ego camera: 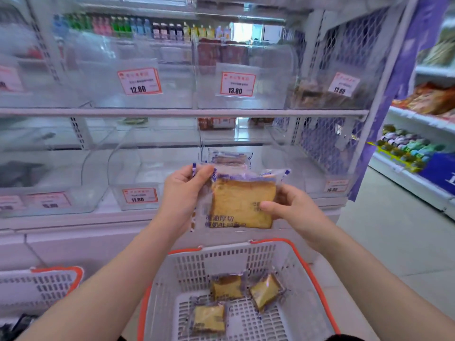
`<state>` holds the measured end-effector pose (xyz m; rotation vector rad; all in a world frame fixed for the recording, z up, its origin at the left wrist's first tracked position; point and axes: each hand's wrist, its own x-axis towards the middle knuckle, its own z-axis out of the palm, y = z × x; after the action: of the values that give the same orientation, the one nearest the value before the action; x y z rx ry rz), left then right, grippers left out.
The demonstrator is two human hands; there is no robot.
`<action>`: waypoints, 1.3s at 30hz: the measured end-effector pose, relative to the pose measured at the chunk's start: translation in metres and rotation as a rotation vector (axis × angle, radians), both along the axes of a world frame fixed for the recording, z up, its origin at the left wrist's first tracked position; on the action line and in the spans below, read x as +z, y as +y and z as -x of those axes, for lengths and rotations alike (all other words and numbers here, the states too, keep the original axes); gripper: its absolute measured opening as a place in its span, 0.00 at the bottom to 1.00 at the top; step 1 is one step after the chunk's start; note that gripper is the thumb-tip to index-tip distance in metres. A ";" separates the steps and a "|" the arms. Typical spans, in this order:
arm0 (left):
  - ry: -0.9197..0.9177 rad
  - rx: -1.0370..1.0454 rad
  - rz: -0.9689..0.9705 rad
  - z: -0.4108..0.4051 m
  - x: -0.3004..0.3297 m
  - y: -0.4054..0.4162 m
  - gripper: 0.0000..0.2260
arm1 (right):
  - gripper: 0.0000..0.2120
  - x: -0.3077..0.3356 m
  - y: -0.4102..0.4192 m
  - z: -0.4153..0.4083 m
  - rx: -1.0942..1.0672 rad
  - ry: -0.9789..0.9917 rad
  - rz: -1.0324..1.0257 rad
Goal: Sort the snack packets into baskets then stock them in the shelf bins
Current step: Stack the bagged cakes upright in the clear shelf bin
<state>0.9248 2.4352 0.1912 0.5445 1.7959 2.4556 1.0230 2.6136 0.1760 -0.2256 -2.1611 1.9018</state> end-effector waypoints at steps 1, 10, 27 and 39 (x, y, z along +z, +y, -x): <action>0.005 0.003 0.017 0.004 0.003 0.002 0.08 | 0.10 0.006 0.002 0.005 -0.025 0.032 -0.020; -0.080 0.056 0.483 0.066 -0.035 0.008 0.16 | 0.11 0.001 0.049 0.091 -0.303 -0.002 0.046; 0.003 -0.068 0.445 0.096 -0.072 0.008 0.23 | 0.17 -0.055 0.055 0.198 -0.131 -0.671 -0.408; -0.182 -0.092 0.273 0.087 -0.096 -0.003 0.12 | 0.04 -0.015 0.026 0.110 -0.127 0.043 -0.837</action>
<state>0.8378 2.4322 0.0954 0.3607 1.9372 2.0789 0.9126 2.6394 0.1612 -0.1428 -2.6085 0.8041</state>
